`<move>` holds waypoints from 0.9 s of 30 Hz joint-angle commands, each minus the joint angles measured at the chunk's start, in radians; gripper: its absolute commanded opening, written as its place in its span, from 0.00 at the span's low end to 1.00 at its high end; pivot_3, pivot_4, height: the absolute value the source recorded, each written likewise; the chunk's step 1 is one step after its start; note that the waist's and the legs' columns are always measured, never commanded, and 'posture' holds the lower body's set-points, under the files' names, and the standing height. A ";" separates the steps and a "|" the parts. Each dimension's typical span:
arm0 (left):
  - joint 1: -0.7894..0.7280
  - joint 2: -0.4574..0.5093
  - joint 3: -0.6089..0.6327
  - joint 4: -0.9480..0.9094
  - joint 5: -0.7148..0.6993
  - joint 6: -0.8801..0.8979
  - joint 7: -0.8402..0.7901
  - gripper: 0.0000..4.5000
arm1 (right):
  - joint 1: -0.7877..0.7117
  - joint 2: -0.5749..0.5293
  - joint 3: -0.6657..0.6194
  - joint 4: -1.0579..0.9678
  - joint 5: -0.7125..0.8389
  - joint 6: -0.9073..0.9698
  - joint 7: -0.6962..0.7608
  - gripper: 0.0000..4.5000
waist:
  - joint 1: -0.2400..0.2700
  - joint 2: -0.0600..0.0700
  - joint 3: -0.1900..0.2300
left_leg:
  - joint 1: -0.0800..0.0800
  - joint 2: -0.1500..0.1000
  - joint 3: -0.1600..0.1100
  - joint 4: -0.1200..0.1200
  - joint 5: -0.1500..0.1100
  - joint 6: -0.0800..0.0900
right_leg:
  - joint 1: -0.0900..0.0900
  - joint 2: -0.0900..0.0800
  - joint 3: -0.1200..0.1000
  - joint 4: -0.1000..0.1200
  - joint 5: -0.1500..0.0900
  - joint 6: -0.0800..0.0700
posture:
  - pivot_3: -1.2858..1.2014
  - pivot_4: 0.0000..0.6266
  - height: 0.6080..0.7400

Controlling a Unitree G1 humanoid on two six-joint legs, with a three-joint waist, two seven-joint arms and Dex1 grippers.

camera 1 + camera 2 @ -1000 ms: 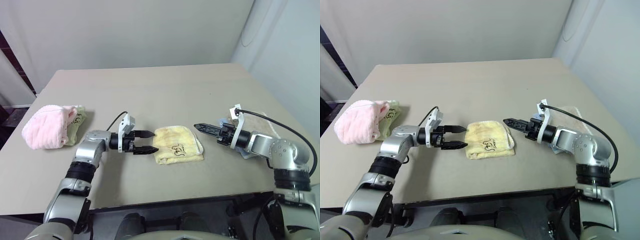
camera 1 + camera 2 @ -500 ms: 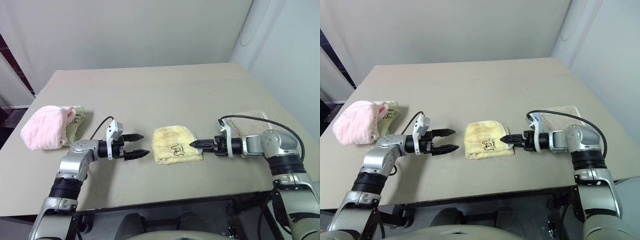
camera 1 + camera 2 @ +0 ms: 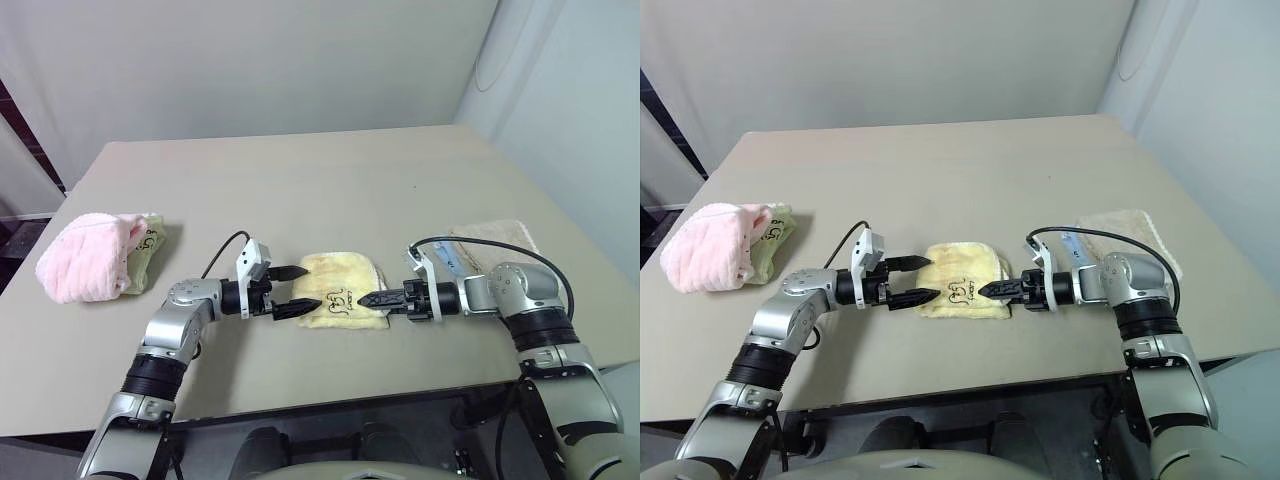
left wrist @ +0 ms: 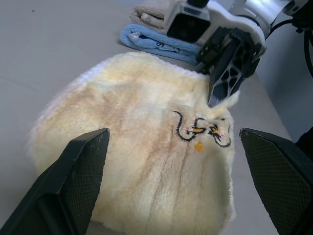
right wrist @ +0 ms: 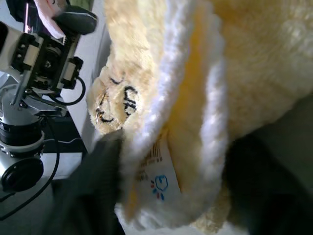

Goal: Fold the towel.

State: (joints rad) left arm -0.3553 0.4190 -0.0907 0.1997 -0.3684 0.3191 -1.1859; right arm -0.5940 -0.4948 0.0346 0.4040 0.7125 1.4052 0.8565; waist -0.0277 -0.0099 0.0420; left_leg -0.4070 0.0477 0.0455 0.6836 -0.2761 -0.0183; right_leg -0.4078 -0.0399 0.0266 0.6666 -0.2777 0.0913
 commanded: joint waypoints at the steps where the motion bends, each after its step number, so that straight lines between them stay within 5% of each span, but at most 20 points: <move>1: -0.008 0.027 0.028 0.007 -0.009 -0.041 -0.018 1.00 | 0.006 0.012 -0.054 -0.020 0.015 0.009 -0.013 0.39 | 0.000 0.000 0.000 | 0.000 0.000 0.000 0.000 0.000 0.000 | 0.000 0.000 0.000 0.000 0.000 0.000 | 0.52 0.00 0.70; 6: -0.025 0.011 0.022 0.038 -0.009 -0.065 -0.011 1.00 | 0.054 0.066 -0.140 -0.103 0.052 0.048 -0.067 0.01 | 0.006 0.000 0.000 | 0.000 0.000 0.000 0.000 0.000 0.000 | 0.000 -0.001 0.000 0.000 0.000 0.000 | 0.52 0.00 0.70; 11: -0.034 0.008 -0.006 0.051 -0.005 -0.060 -0.042 1.00 | 0.135 0.144 -0.304 -0.306 0.060 -0.057 -0.206 0.00 | 0.008 0.001 0.000 | 0.000 0.000 0.000 0.000 0.000 0.000 | 0.000 0.000 0.000 0.000 0.000 0.000 | 0.52 0.00 0.70; 17: -0.042 0.020 0.002 0.063 -0.005 -0.055 -0.051 1.00 | 0.109 0.295 -0.684 -0.477 0.182 -0.264 -0.514 0.00 | 0.011 0.002 0.001 | -0.001 0.000 0.000 0.000 0.000 0.000 | -0.001 -0.001 0.000 0.000 0.000 0.000 | 0.52 0.00 0.70; 27: -0.037 -0.015 -0.024 0.069 0.001 -0.046 -0.034 1.00 | 0.124 0.340 -0.896 -0.625 0.316 -0.549 -0.897 0.00 | 0.006 0.003 0.001 | -0.001 0.000 0.000 -0.001 0.000 0.000 | -0.001 -0.001 0.000 -0.001 0.000 0.000 | 0.52 0.00 0.70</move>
State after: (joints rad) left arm -0.3680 0.4030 -0.1162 0.2793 -0.3674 0.2772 -1.2191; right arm -0.4616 -0.1573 -0.8253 -0.1851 0.9765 0.8984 0.0228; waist -0.0217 -0.0066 0.0434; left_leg -0.4079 0.0473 0.0458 0.6828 -0.2761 -0.0184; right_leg -0.4083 -0.0411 0.0269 0.6659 -0.2782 0.0903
